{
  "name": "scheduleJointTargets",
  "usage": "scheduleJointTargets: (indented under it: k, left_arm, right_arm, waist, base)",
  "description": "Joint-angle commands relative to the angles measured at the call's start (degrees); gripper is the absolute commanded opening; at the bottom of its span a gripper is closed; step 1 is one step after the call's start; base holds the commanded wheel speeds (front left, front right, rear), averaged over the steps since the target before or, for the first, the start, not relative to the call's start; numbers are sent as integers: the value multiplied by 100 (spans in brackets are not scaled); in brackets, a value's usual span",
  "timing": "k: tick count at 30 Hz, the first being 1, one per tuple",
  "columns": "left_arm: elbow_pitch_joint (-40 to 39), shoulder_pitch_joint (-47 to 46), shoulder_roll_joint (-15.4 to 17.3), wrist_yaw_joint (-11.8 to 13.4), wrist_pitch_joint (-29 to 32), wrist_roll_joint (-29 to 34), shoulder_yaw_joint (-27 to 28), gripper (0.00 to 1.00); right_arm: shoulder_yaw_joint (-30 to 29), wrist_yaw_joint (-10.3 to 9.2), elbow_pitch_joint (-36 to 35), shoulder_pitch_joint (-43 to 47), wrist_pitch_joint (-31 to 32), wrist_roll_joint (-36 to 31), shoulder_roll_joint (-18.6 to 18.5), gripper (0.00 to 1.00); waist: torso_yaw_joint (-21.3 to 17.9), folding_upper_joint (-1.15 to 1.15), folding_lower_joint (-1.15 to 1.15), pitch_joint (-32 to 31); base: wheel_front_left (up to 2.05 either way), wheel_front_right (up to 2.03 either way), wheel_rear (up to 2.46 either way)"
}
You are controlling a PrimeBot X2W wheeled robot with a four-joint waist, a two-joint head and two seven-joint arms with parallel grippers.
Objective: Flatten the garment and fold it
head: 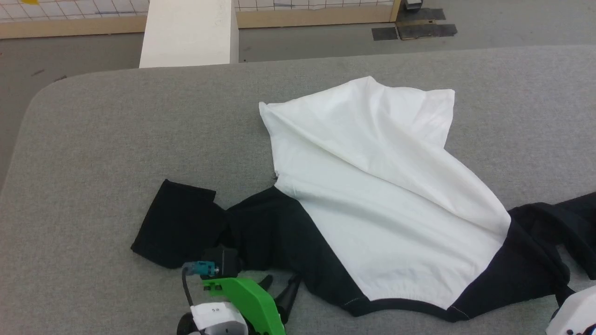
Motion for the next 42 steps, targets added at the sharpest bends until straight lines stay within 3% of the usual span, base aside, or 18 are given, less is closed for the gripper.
scheduleJointTargets:
  k: [1,16,23,34,42]
  left_arm:
    - [2,-44,-2,27,-4,-72,-38,100]
    - [-515,15,79,252,-19,-357,105,100]
    - [-378,3,97,341,89,-406,84,100]
    - [275,-471,270,477,-432,376,-113,100]
    - [899,-667,548,561,108,882,-572,100]
  right_arm:
    - [7,-9,20,-17,-52,20,-7,0]
    - [50,-9,76,8,-63,61,-7,0]
    - [130,-9,101,-42,-93,100,-7,0]
    - [262,-9,170,-114,-182,197,-7,0]
    - [375,-9,172,-166,-205,249,-7,0]
  waist:
    - [-9,0,0,-7]
    - [-17,0,0,-38]
    - [-45,0,0,7]
    - [-86,0,0,169]
    - [-139,0,0,212]
  base:
    - [0,0,0]
    - [0,0,0]
    - [0,0,0]
    - [0,0,0]
    - [0,0,0]
